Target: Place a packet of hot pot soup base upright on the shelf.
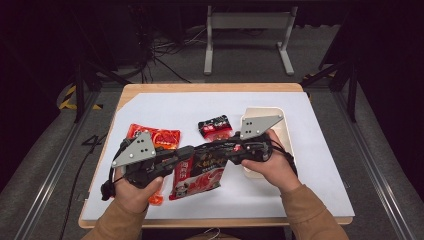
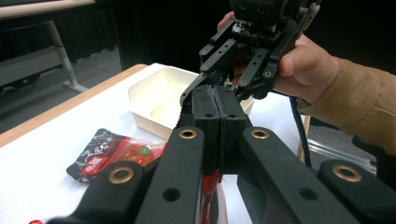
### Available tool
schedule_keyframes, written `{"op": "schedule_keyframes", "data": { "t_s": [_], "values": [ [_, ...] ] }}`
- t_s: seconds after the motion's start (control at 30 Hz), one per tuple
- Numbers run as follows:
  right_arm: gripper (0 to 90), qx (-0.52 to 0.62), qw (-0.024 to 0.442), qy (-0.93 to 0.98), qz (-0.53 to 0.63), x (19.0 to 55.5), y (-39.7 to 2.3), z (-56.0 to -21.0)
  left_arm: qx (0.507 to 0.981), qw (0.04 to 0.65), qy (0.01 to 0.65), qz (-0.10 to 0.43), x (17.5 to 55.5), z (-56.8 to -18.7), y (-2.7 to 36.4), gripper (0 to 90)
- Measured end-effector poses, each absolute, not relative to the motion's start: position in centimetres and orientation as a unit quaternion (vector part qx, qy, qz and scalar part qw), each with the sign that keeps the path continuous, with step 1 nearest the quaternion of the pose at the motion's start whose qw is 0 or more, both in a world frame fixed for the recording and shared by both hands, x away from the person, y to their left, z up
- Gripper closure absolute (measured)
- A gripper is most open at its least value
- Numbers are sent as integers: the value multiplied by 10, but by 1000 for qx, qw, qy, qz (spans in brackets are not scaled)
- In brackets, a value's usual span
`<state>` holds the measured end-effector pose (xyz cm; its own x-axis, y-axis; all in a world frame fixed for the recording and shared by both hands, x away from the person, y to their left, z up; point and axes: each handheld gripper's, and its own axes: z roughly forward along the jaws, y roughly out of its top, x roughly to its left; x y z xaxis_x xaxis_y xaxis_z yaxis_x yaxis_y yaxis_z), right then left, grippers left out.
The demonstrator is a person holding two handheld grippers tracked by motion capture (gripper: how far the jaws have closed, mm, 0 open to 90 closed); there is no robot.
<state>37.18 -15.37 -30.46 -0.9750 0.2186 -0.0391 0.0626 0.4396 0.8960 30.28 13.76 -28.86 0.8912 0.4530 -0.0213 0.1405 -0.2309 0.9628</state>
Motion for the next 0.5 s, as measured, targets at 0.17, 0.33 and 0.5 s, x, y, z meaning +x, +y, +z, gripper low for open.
{"op": "schedule_keyframes", "data": {
  "t_s": [0.17, 0.33, 0.5],
  "values": [
    [733, 77, 81, 850, 515, 370, -154, -298, 770, 593, 198, 128, 304, -290, 140, 885],
    [739, 73, 95, 854, 506, 369, -153, -291, 764, 600, 200, 129, 305, -290, 143, 878],
    [754, 64, 100, 859, 498, 367, -152, -279, 755, 611, 204, 122, 306, -291, 148, 865]
  ]
}}
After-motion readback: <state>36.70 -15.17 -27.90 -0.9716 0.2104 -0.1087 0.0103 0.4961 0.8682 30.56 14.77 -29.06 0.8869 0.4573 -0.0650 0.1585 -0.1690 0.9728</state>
